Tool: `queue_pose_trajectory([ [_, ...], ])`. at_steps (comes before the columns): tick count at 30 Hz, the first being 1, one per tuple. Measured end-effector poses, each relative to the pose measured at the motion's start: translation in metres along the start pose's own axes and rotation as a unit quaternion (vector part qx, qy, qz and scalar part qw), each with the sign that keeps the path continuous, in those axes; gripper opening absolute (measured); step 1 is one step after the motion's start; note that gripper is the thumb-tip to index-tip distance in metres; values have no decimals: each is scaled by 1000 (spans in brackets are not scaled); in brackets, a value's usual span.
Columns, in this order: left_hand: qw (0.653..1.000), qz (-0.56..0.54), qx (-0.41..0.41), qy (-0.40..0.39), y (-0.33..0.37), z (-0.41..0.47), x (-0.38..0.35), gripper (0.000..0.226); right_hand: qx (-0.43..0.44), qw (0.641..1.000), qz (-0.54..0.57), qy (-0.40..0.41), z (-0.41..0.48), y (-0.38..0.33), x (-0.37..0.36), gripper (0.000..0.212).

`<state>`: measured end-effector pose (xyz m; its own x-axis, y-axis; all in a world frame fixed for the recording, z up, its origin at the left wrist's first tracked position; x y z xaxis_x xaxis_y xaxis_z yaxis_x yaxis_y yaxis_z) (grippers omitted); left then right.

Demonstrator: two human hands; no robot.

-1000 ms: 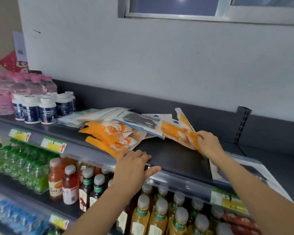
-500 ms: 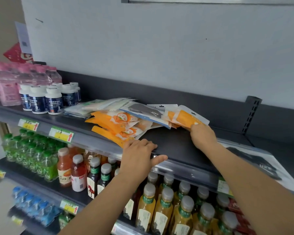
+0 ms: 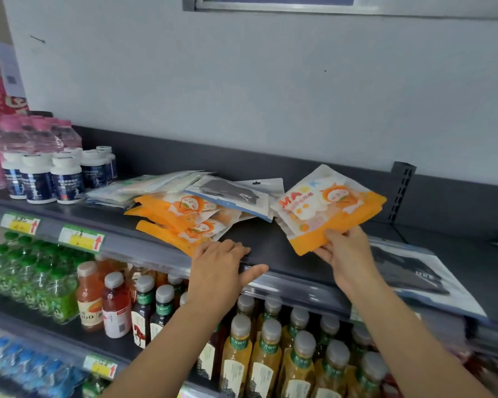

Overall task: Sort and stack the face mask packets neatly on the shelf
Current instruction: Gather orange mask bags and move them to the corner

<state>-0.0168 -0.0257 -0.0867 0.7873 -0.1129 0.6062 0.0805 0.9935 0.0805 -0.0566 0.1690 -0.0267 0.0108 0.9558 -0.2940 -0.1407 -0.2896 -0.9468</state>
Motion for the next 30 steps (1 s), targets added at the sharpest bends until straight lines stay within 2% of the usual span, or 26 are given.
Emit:
queue_pose_trajectory([
  [2,1000,1,1,-1,1,0,-1,64,-11,1000,4,23,-1,-3,9,34],
  [4,1000,3,2,-1,1,-1,-2,61,-27,999,-26,27,-2,-12,18,31],
  [7,1000,1,5,3,1,-2,-4,65,-79,976,-202,-2,-9,-25,35,20],
  [9,1000,2,8,5,0,-2,-4,66,-107,927,-358,-30,-15,-33,47,28],
  [10,1000,3,10,4,0,-2,-5,66,-90,900,-426,-30,-18,-39,52,33],
  [13,1000,4,12,-4,1,-3,-6,65,81,793,-604,27,-15,-60,60,36],
  [14,1000,2,14,-6,1,-2,-6,65,135,766,-627,35,-13,-64,57,31],
  [16,1000,-2,15,-9,1,-2,-6,64,183,761,-622,4,-7,-63,44,20],
  [17,1000,-2,14,-10,1,-2,-5,64,177,761,-623,-32,-1,-57,38,30],
  [19,1000,-1,11,-14,2,-2,-3,64,130,746,-640,-129,11,-35,26,65],
  [20,1000,-1,12,-18,2,-2,-3,64,104,723,-659,-177,16,-23,20,79],
  [22,1000,-1,15,-24,1,-2,-2,65,66,683,-691,-226,25,-3,17,88],
  [24,999,-3,19,-31,1,-3,-1,69,81,675,-704,-205,32,0,18,77],
  [27,999,-4,20,-38,1,-3,1,76,165,623,-743,-181,32,-9,16,41],
  [29,999,-6,21,-48,2,-2,2,80,182,625,-738,-177,32,-14,17,34],
  [30,999,-7,21,-50,2,-2,2,81,175,645,-724,-168,32,-17,19,36],
])
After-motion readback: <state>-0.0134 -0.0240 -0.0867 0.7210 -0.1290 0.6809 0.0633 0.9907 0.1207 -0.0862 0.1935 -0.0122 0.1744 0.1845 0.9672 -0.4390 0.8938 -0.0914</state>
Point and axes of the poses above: each hand's wrist, its own z-axis towards the middle knuckle, its own x-axis out of the back of the hand, y = z × x, the point moved 2 cm from there along z, towards the middle knuckle, and after that the axes turned 1 degree about y, right-handed, at the moved point
